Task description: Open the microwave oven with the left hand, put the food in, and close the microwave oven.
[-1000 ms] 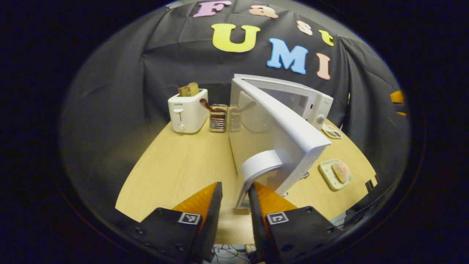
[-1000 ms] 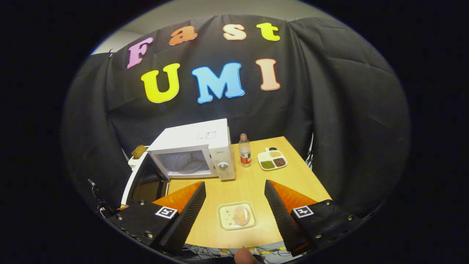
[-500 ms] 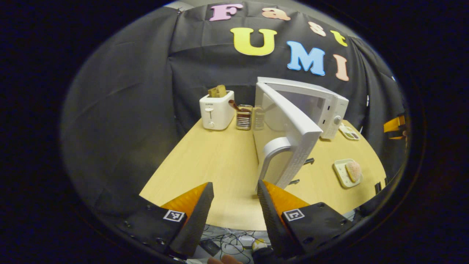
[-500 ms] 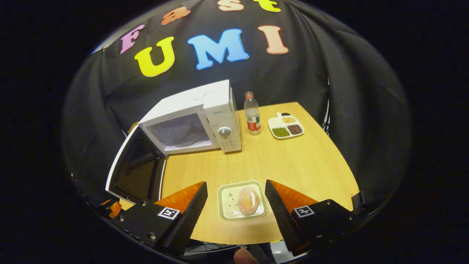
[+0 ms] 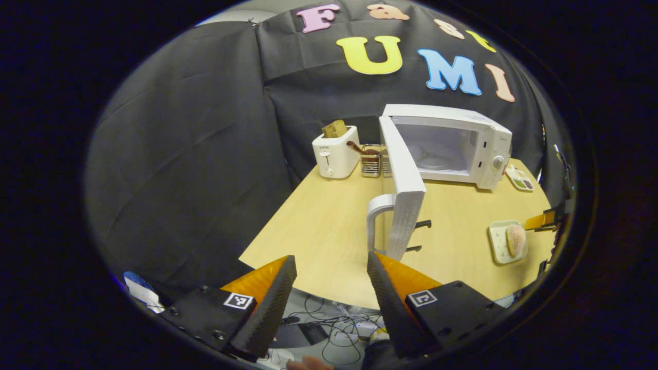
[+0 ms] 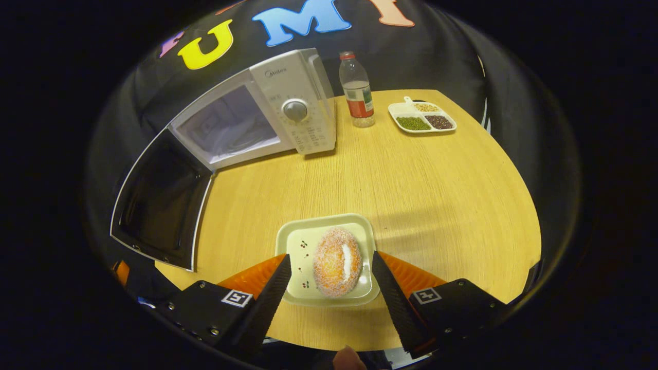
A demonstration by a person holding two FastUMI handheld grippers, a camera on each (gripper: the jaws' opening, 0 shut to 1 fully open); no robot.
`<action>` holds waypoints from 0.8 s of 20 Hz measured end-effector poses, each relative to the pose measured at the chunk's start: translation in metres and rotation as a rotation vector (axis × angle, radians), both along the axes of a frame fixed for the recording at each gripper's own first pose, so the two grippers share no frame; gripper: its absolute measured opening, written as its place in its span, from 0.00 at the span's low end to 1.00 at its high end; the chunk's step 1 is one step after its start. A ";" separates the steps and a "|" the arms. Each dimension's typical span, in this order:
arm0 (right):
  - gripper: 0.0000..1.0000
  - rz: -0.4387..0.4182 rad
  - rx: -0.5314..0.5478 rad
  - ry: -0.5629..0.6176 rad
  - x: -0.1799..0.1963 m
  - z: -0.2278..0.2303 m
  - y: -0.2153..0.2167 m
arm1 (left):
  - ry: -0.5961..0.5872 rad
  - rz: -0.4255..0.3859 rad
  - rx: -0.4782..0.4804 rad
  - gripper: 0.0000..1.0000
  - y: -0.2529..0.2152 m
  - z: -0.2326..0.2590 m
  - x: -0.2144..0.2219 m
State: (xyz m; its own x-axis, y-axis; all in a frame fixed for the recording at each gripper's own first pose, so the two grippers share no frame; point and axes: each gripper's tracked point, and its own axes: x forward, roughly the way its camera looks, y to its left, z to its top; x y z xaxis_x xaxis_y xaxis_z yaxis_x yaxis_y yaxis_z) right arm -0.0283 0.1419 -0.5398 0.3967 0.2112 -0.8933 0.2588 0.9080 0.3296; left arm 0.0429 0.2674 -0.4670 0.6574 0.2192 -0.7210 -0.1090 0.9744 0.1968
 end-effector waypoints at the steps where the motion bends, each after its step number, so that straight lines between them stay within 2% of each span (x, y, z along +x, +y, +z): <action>1: 0.97 0.026 0.006 0.007 -0.001 -0.008 0.002 | 0.016 0.011 -0.003 0.92 -0.006 0.001 -0.004; 3: 0.97 0.059 0.006 0.019 -0.002 -0.022 0.002 | 0.041 0.038 -0.003 0.99 -0.014 0.005 -0.014; 4: 0.98 0.063 0.009 0.021 0.000 -0.029 0.002 | 0.050 0.043 -0.003 0.96 -0.020 0.006 -0.018; 5: 0.97 0.066 0.019 0.028 0.001 -0.035 0.005 | 0.059 0.043 0.005 1.00 -0.024 0.008 -0.022; 7: 0.96 0.076 0.049 0.044 0.001 -0.046 0.014 | 0.060 0.027 0.051 1.00 -0.027 0.018 -0.030; 10: 0.85 0.106 0.036 0.048 0.004 -0.050 0.018 | 0.045 0.000 0.120 0.95 -0.025 0.033 -0.040; 11: 0.84 0.119 0.007 0.043 0.004 -0.054 0.017 | 0.033 0.007 0.124 0.99 -0.026 0.036 -0.041; 12: 0.83 0.135 0.002 0.049 0.004 -0.052 0.017 | 0.023 0.019 0.116 1.00 -0.027 0.038 -0.042; 13: 0.77 0.144 -0.008 0.044 0.004 -0.051 0.017 | 0.014 0.033 0.112 1.00 -0.024 0.040 -0.047; 14: 0.77 0.153 -0.016 0.055 0.003 -0.052 0.017 | 0.004 0.046 0.112 0.96 -0.021 0.043 -0.050; 15: 0.71 0.146 -0.028 0.051 0.004 -0.053 0.017 | -0.006 0.056 0.109 1.00 -0.018 0.046 -0.053; 16: 0.71 0.149 -0.039 0.066 0.002 -0.053 0.017 | -0.013 0.065 0.106 1.00 -0.015 0.048 -0.058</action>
State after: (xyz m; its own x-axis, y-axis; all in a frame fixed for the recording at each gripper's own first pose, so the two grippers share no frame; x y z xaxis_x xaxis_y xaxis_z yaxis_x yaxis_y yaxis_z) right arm -0.0258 0.1591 -0.5923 0.3040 0.2284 -0.9249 0.1402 0.9495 0.2806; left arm -0.0148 0.2521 -0.4193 0.6487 0.3361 -0.6828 -0.1744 0.9390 0.2965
